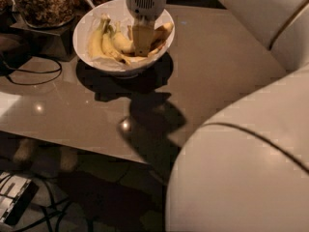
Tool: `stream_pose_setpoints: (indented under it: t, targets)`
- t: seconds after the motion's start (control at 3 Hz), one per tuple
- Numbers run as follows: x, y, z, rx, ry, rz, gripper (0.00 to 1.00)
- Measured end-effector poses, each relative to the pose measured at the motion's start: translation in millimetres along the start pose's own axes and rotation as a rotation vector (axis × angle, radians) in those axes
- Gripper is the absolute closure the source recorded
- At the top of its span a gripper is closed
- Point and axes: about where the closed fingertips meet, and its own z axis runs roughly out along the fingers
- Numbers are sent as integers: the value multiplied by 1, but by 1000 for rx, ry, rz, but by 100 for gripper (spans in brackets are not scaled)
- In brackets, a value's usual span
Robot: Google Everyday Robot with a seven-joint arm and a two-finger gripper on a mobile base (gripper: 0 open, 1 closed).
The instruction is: Pick banana from white bowl
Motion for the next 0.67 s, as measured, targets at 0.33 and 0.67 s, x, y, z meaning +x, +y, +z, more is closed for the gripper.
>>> stream_pose_setpoints:
  t: [0.33,0.67]
  targets:
    - [-2,-2,1,10,-6,-1,100]
    - [-5,17,-4,-3,-18,-13,100]
